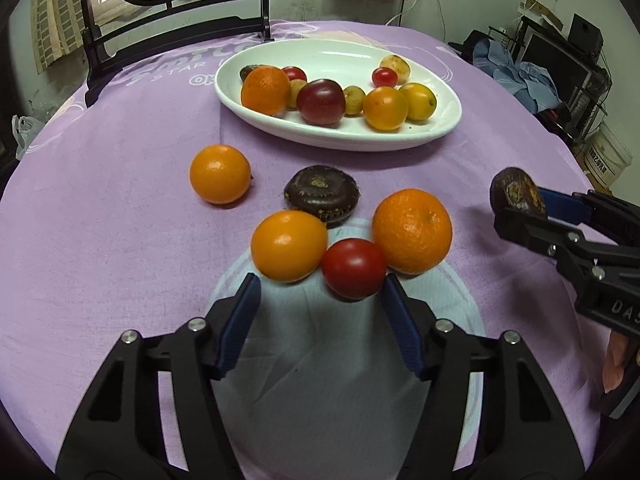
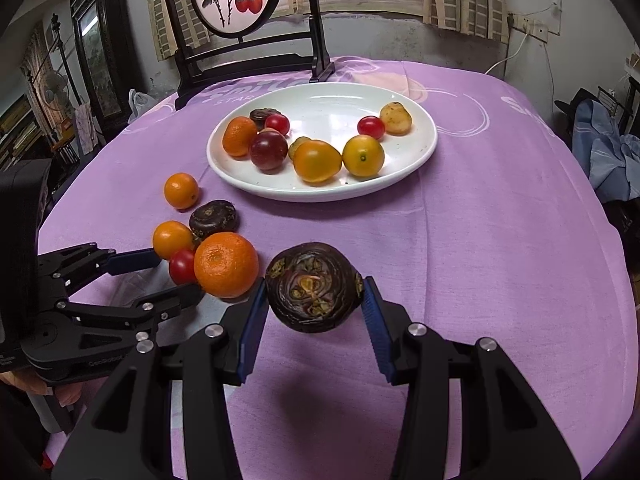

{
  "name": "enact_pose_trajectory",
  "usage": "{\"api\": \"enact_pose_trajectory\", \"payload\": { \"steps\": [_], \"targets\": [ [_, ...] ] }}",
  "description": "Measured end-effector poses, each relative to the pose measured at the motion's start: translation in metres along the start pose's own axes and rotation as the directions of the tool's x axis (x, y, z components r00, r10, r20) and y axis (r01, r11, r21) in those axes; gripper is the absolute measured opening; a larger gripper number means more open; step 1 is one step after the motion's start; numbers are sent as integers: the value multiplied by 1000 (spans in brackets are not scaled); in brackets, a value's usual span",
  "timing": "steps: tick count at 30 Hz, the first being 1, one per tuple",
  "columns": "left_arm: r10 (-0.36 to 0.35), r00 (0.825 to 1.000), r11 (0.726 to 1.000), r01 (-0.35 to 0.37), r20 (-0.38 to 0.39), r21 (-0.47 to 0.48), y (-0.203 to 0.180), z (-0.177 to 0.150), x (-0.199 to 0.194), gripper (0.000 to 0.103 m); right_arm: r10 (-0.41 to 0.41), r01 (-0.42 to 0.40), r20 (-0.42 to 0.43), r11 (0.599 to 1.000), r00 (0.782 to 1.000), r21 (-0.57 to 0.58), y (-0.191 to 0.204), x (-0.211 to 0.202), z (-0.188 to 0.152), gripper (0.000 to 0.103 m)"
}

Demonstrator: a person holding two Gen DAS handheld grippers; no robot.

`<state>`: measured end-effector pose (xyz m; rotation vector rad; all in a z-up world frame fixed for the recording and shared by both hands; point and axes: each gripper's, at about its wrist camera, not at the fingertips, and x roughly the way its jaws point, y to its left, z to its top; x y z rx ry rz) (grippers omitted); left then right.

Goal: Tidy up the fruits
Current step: 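Grasp another red tomato with the left tool while the right tool grasps a dark brown fruit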

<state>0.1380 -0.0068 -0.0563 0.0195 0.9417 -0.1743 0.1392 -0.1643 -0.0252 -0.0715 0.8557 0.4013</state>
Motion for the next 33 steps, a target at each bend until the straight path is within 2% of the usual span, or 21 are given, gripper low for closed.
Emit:
{"api": "enact_pose_trajectory", "payload": {
  "steps": [8, 11, 16, 19, 23, 28, 33],
  "targets": [
    [-2, 1000, 996, 5, 31, -87, 2, 7, 5, 66, 7, -7, -6, 1000, 1000, -7, 3, 0, -1, 47],
    [9, 999, 998, -7, 36, -66, 2, 8, 6, 67, 13, -13, -1, 1000, 1000, -9, 3, -1, -1, 47],
    [-5, 1000, 1000, 5, 8, 19, 1, 3, -2, 62, 10, -10, -4, 1000, 1000, -2, 1, -1, 0, 47],
    [37, 999, 996, -39, 26, 81, 2, 3, -9, 71, 5, -5, -10, 1000, 1000, -2, 1, 1, -1, 47],
    [49, 998, 997, -51, 34, 64, 12, 4, -13, 72, 11, -11, -7, 1000, 1000, -10, 3, 0, -1, 47],
    [65, 998, 995, -63, -21, 80, 11, 0, -4, 66, 12, -12, -12, 1000, 1000, -13, 3, 0, -1, 47],
    [56, 998, 997, -55, -22, 58, 16, -5, -10, 66, 15, -15, -11, 1000, 1000, -18, 3, 0, -1, 47]
  ]
}}
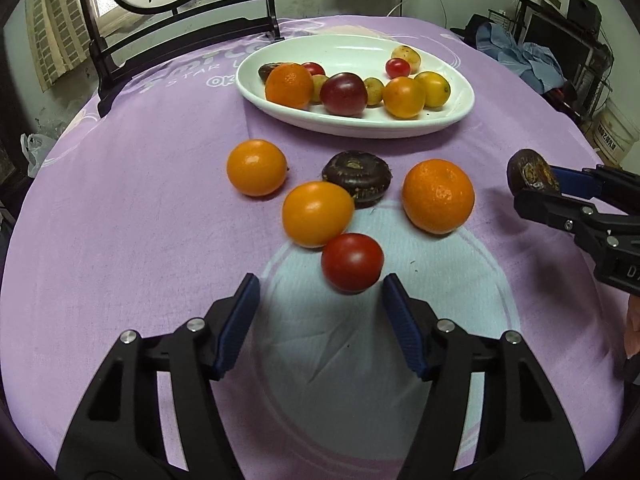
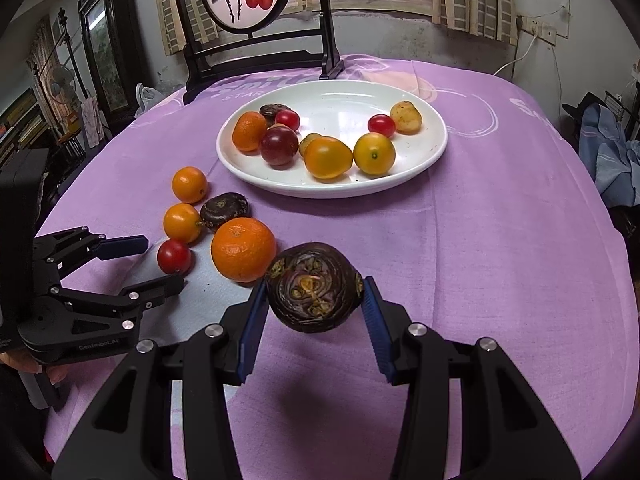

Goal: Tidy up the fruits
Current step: 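Grasp another red tomato with the left tool while the right tool grasps a dark brown fruit, then carry both fruits to the white plate and open both tools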

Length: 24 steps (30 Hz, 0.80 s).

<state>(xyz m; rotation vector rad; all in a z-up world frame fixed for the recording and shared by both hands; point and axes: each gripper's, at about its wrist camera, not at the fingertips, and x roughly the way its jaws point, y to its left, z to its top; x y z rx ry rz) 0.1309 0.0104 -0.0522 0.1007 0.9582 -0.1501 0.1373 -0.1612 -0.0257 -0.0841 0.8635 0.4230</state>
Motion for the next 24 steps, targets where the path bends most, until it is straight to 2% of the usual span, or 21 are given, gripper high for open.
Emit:
{"api": "enact_pose_trajectory", "payload": {
  "steps": [5, 8, 10, 15, 20, 24],
  "targets": [
    [-51, 998, 997, 53, 30, -61, 1, 1, -3, 65, -4, 3, -4, 1000, 1000, -6, 2, 1, -1, 47],
    [-49, 998, 998, 51, 49, -47, -6, 2, 0, 65, -3, 3, -6, 1000, 1000, -11, 3, 2, -1, 47],
    [-46, 998, 998, 48, 40, -38, -10, 3, 6, 59, -4, 4, -8, 1000, 1000, -16, 4, 3, -1, 47],
    [-28, 997, 999, 30, 66, -38, -10, 6, 11, 32, -8, 8, -15, 1000, 1000, -19, 5, 5, -2, 47],
    [-88, 993, 995, 92, 75, -49, -9, 5, 0, 31, 6, -6, 4, 1000, 1000, -12, 3, 3, -1, 47],
    [-102, 987, 994, 105, 127, -14, -18, 5, -26, 31, 5, -5, 37, 1000, 999, 10, -3, 0, 1, 47]
  ]
}}
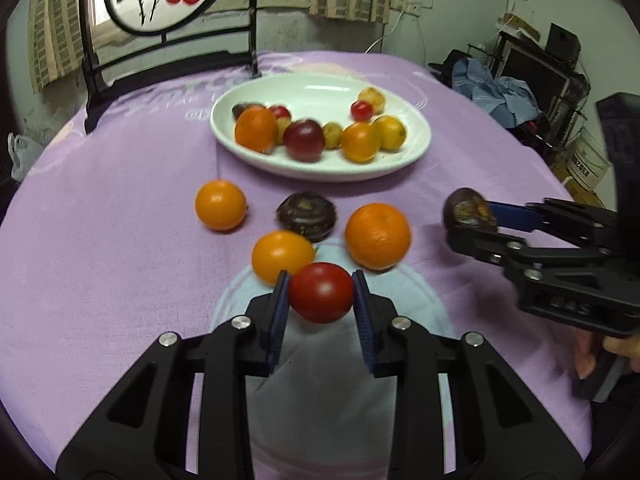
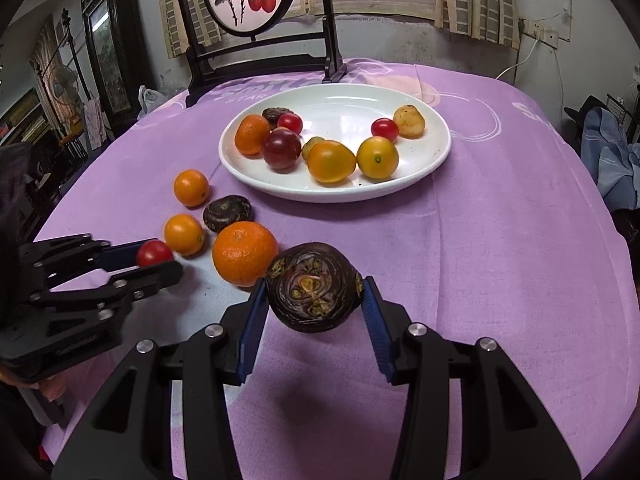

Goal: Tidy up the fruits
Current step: 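Carry both fruits to the white plate and open both tools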

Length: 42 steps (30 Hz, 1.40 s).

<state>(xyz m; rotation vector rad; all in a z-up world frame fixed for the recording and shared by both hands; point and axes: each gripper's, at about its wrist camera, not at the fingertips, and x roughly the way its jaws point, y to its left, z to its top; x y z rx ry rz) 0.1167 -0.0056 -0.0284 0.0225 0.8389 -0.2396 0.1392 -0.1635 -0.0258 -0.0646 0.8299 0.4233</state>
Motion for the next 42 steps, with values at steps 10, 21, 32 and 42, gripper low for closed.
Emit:
{"api": "enact_pose_trajectory", "payload": {
  "steps": [10, 21, 32, 42],
  "targets": [
    [20, 998, 1000, -22, 67, 20, -6, 48, -15, 32, 3, -7, 160, 1000, 987, 22, 7, -44, 23, 47],
    [80, 996, 995, -78, 34, -62, 2, 118, 46, 32, -5, 1, 127, 999, 992, 33, -14, 13, 93, 47],
    [123, 992, 984, -120, 13, -129, 22, 132, 91, 39, -36, 28, 67, 993, 997, 117, -39, 72, 114, 50],
    [136, 988, 974, -121, 70, -191, 30, 123, 47, 83, 19, -37, 101, 984, 995, 176, -49, 31, 88, 50]
  ]
}}
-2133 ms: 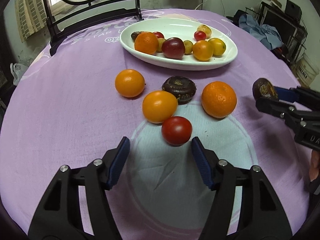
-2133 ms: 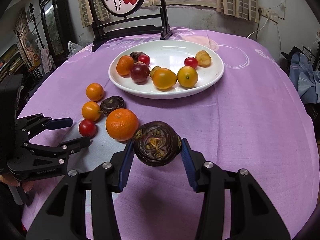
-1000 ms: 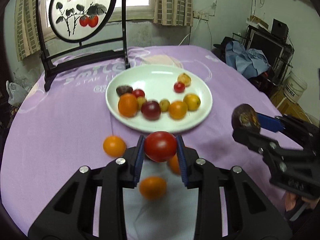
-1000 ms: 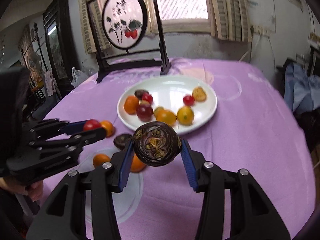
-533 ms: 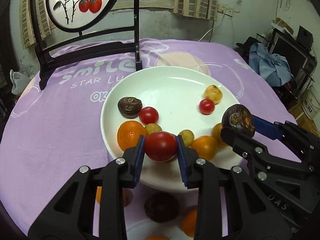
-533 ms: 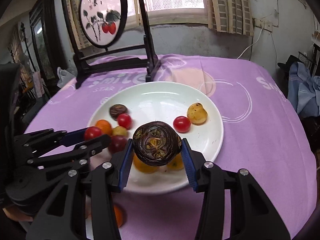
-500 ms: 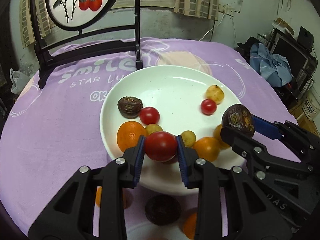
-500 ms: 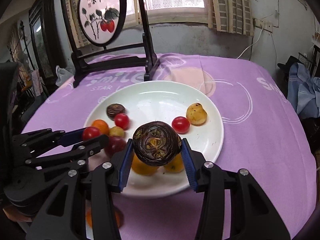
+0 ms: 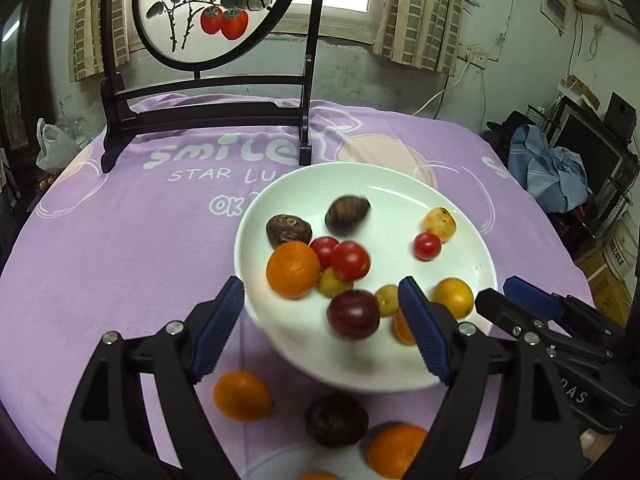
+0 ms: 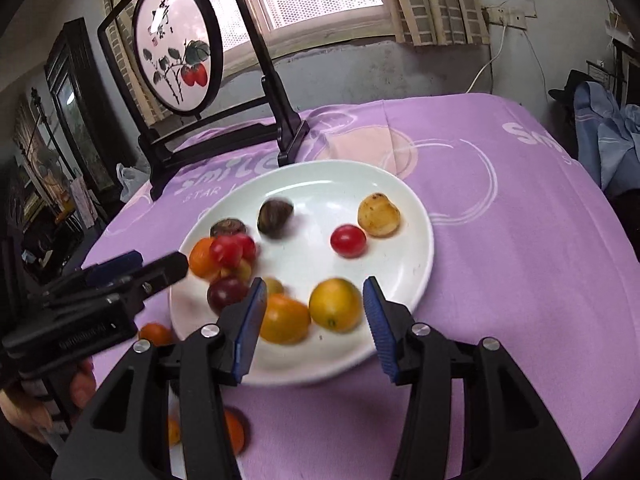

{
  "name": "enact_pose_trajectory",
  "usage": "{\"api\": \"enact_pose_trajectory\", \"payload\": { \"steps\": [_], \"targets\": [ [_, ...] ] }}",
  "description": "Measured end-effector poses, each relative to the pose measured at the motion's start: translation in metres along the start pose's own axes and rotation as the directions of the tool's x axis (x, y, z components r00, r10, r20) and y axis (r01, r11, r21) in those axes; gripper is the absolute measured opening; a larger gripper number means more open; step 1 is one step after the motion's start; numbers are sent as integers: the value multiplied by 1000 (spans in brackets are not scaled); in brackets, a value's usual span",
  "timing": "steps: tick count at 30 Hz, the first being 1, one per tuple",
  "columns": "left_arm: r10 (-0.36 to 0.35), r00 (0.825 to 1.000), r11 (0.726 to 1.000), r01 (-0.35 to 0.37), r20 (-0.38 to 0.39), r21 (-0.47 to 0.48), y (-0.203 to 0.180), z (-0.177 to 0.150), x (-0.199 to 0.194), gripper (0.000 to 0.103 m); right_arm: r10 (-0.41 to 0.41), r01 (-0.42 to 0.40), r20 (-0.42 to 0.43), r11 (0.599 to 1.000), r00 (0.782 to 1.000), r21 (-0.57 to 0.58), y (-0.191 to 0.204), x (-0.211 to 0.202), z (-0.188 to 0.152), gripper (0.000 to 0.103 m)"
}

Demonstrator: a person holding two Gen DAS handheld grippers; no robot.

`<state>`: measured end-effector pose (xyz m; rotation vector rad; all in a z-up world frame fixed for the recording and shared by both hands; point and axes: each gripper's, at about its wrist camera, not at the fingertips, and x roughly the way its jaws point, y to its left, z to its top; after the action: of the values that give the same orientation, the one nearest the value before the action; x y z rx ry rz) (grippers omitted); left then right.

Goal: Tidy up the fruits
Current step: 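Carry both fruits to the white plate and open both tools, then grasp an orange with the left tool while the right tool grasps a large orange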

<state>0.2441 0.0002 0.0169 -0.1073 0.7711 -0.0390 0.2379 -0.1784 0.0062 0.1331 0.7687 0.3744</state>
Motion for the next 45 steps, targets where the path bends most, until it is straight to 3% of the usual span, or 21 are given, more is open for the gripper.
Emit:
{"api": "enact_pose_trajectory", "payload": {
  "steps": [10, 17, 21, 25, 35, 38, 39, 40, 45],
  "targets": [
    [20, 1000, 999, -20, -13, 28, 11, -50, -44, 89, -14, 11, -37, 997, 999, -74, 19, -37, -44, 55],
    [57, 997, 998, -55, -49, 39, 32, -84, -44, 90, -40, 20, -102, 981, 994, -193, 50, -36, -73, 55],
    [42, 997, 999, -42, -70, 3, 52, -89, -41, 90, -33, 9, -119, 979, 992, -203, 58, -33, -86, 55],
    [78, 996, 997, -78, -41, 4, 60, -86, -47, 90, -49, 16, -145, 976, 988, -219, 63, -26, -96, 56],
    [96, 994, 994, -93, -60, 48, 55, -88, -43, 90, -105, 47, -176, 951, 979, -305, 94, 8, -93, 56],
    [86, 994, 996, -83, -71, 37, 57, -88, -41, 90, -117, 60, -187, 956, 975, -287, 93, 22, -91, 56],
    [84, 994, 996, -81, -76, 35, 57, -89, -40, 90, -89, 38, -182, 963, 979, -267, 91, 23, -90, 47],
    [84, 993, 996, -81, -82, 33, 58, -89, -38, 90, -76, 29, -178, 967, 981, -252, 90, 22, -90, 45],
    [79, 992, 996, -75, -99, 44, 56, -92, -33, 90, -60, 31, -158, 983, 986, -182, 69, 4, -87, 45]
  ]
}}
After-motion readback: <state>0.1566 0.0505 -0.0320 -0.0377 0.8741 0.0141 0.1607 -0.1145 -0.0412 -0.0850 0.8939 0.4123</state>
